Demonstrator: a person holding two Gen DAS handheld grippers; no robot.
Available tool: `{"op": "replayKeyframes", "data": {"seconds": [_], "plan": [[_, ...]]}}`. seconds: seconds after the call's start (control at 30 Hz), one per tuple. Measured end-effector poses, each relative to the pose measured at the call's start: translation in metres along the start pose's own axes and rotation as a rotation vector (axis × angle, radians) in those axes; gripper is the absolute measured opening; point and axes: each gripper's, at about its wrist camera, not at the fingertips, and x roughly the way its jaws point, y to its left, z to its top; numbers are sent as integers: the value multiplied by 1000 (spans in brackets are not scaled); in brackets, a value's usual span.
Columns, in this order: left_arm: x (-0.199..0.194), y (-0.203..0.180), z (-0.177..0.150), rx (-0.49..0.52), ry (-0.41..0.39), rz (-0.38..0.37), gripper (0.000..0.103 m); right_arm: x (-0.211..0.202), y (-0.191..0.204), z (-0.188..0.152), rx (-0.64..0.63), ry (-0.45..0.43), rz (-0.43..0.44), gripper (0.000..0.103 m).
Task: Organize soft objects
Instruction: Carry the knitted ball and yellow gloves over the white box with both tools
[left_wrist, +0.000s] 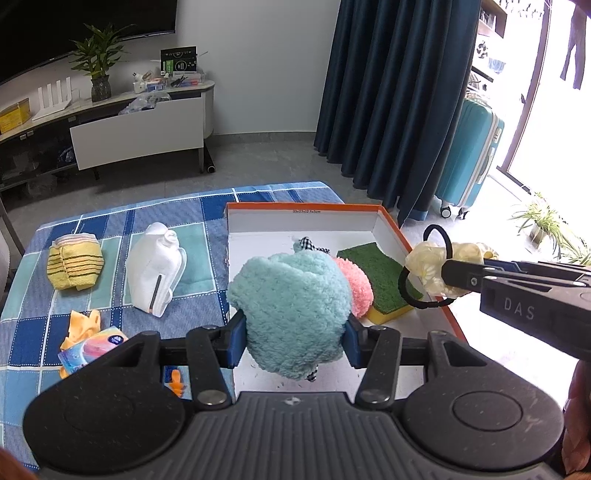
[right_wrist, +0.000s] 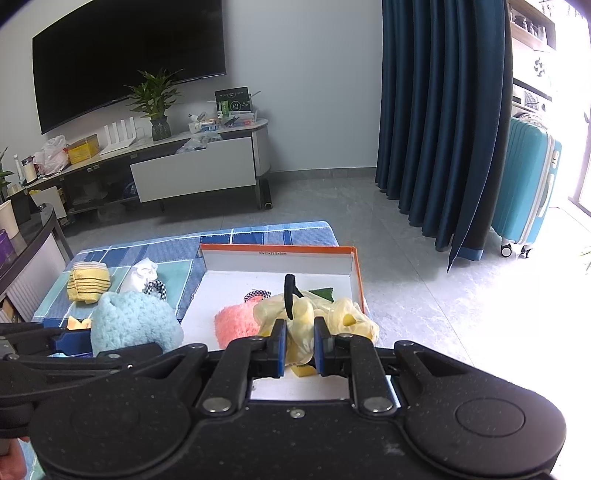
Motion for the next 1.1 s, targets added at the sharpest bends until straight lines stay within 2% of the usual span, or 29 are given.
{"op": "replayKeyframes", "data": {"seconds": [1.1], "plan": [[67,16,57,-13,43,-23,52,61,-10,41,13,32,9,19]]}}
